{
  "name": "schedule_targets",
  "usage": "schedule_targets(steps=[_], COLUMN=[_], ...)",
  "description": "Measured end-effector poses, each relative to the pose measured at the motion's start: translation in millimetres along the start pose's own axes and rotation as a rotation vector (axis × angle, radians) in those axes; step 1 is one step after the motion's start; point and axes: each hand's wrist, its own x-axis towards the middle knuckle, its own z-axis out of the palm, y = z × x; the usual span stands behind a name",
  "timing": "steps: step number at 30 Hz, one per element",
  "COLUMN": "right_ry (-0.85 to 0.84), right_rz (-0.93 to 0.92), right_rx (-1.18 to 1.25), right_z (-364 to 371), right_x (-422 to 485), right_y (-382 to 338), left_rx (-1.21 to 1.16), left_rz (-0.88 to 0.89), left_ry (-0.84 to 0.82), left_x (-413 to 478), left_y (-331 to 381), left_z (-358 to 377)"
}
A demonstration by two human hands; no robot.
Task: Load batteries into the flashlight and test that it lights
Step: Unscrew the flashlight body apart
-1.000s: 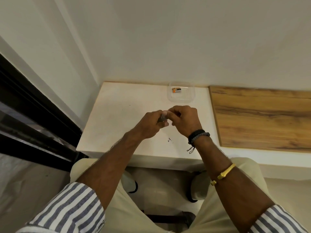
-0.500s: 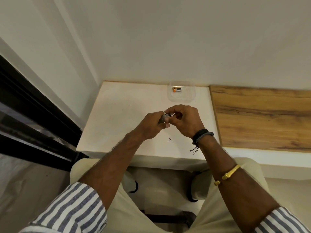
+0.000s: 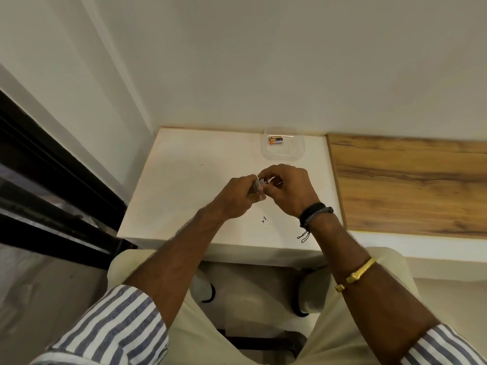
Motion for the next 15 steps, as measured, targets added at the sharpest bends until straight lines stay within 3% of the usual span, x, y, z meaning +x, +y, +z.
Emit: schedule_targets(steps=[4,8,15], right_ry=[-0.040,0.033,0.118], right_rz=[0.041,0.063,0.188], right_rx=[0.091,0.111,0.378], right_z=[-0.4,1.7,-6.5], right_x=[0.6,2.1,7.2], right_y=[-1.2,-1.7,13.3], left_rx=[0.051,0.023,-0.069], left_rz=[0.019,-0.032,0.011], left_ry=[0.012,0.014,0.124], left_x=[1.9,3.1,0.3], left_y=[-2.2,-3.1,-8.4], left_z=[-4.6,-2.4,-3.9])
